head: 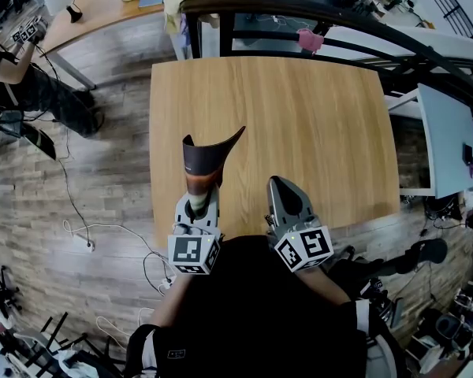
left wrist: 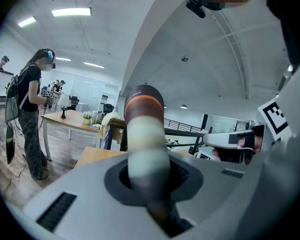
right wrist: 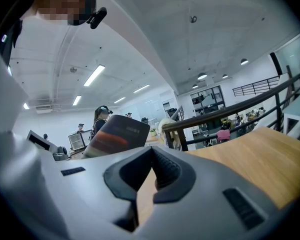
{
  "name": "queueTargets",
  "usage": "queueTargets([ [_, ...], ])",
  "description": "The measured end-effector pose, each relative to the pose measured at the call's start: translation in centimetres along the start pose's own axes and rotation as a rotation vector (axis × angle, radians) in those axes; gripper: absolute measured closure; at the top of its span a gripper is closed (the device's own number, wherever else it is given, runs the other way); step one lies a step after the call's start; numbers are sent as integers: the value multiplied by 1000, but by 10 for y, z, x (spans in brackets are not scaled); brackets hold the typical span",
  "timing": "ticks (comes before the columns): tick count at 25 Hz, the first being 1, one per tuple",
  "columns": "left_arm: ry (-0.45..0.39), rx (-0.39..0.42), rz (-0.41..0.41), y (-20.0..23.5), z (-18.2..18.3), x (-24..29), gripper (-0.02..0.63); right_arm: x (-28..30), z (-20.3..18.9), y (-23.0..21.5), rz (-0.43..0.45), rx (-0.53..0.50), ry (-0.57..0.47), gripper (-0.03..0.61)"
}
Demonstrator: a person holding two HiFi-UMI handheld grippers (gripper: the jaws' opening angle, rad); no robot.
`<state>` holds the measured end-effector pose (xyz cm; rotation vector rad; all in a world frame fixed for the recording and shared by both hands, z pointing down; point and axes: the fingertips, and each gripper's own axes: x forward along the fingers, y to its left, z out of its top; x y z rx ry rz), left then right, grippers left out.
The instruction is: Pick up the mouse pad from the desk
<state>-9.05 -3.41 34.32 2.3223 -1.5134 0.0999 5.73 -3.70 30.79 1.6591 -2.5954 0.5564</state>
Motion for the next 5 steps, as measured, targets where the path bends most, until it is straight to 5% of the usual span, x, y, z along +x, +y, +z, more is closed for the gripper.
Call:
queueTargets([
  [5,-13,24,-1,-1,4,1,551,-2,-3,-1,8,-6,-7,548],
])
